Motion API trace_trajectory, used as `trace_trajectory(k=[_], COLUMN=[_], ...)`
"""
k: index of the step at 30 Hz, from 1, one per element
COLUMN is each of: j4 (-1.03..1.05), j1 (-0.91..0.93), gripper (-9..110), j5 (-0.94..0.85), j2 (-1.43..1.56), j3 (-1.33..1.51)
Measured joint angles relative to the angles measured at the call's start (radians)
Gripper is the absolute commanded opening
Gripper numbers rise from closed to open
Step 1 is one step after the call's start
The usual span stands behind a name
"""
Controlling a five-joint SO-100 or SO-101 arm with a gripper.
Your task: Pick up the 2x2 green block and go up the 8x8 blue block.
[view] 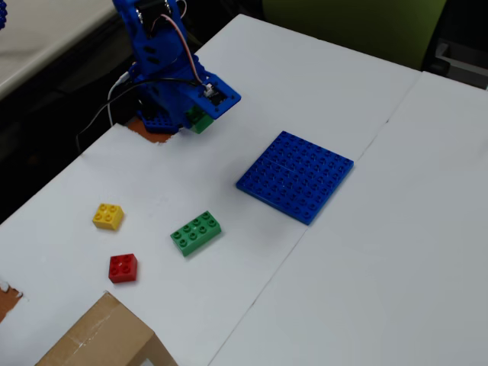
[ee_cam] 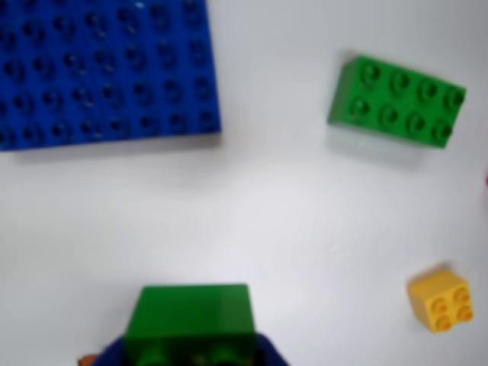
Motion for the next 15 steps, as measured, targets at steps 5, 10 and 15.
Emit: trace_trajectory(k=[5,10,15], j4=[-0.058,-0.140,0.008], j1=[-0.169,-0.272,-0.334], gripper=[9,9,9], j5=[0.057,0.084,0.086], j2=[-0.048,-0.121,-0.370], j3=[-0.049,-0.058,-0.367])
